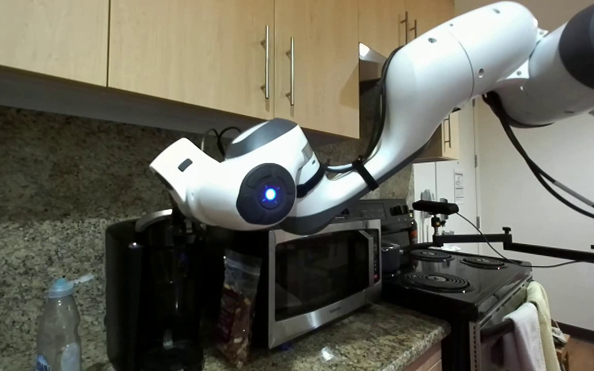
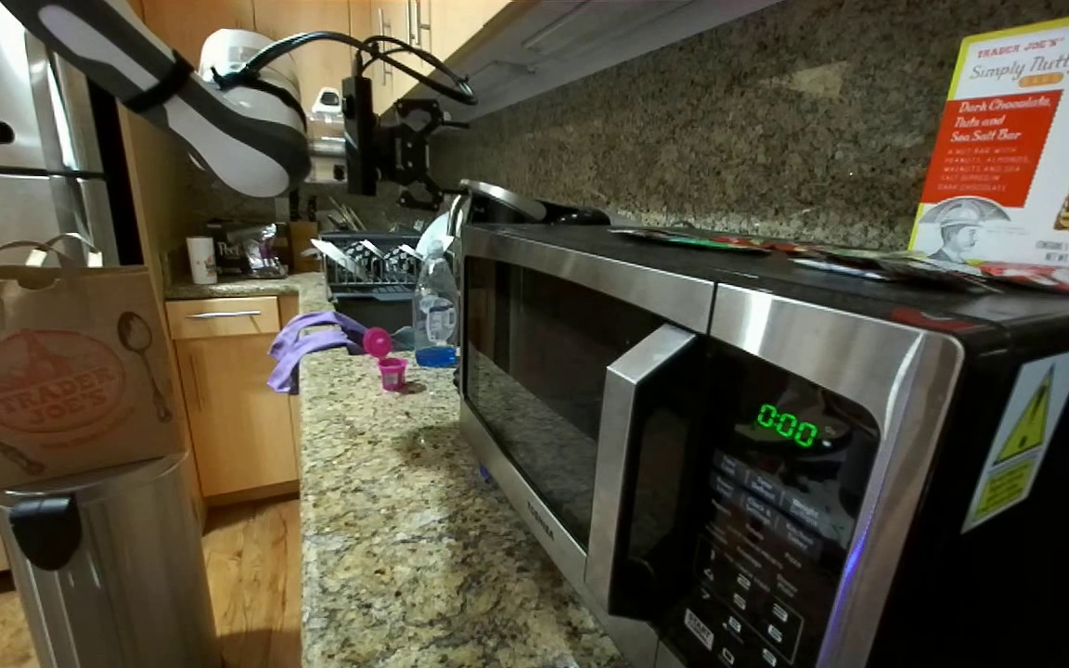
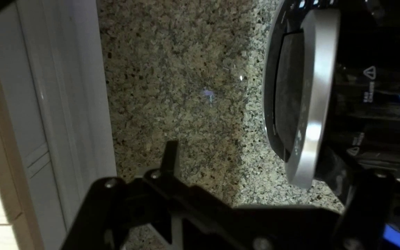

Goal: Open the coffee maker machine

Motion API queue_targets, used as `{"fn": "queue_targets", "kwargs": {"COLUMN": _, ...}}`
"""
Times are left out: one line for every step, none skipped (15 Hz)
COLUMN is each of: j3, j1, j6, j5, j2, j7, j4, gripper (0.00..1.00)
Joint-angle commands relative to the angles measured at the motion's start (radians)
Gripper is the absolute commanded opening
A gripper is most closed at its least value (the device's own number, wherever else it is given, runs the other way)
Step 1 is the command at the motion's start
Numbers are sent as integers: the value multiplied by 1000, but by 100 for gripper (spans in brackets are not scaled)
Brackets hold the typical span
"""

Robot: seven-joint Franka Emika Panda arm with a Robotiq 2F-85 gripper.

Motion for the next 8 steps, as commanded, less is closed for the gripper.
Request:
{"fn": "queue_targets", "kwargs": {"j3": 18, "j1": 6, "j6": -132, "j5": -102, "j2": 24, "j7": 100, "j4": 11, "gripper": 100}}
{"fn": "queue_targets", "kwargs": {"j3": 20, "j1": 11, "j6": -180, "j5": -125, "j2": 31, "j7": 120, "j4": 9, "gripper": 100}}
{"fn": "queue_targets", "kwargs": {"j3": 23, "j1": 14, "j6": -219, "j5": -146, "j2": 38, "j7": 143, "j4": 7, "gripper": 100}}
{"fn": "queue_targets", "kwargs": {"j3": 26, "j1": 16, "j6": -254, "j5": -162, "j2": 48, "j7": 159, "j4": 8, "gripper": 100}}
{"fn": "queue_targets", "kwargs": {"j3": 28, "j1": 20, "j6": -287, "j5": -176, "j2": 55, "j7": 172, "j4": 6, "gripper": 100}}
{"fn": "queue_targets", "kwargs": {"j3": 30, "j1": 22, "j6": -315, "j5": -185, "j2": 61, "j7": 182, "j4": 4, "gripper": 100}}
{"fn": "queue_targets", "kwargs": {"j3": 33, "j1": 22, "j6": -336, "j5": -196, "j2": 68, "j7": 190, "j4": 4, "gripper": 100}}
{"fn": "queue_targets", "kwargs": {"j3": 35, "j1": 24, "j6": -358, "j5": -203, "j2": 73, "j7": 196, "j4": 3, "gripper": 100}}
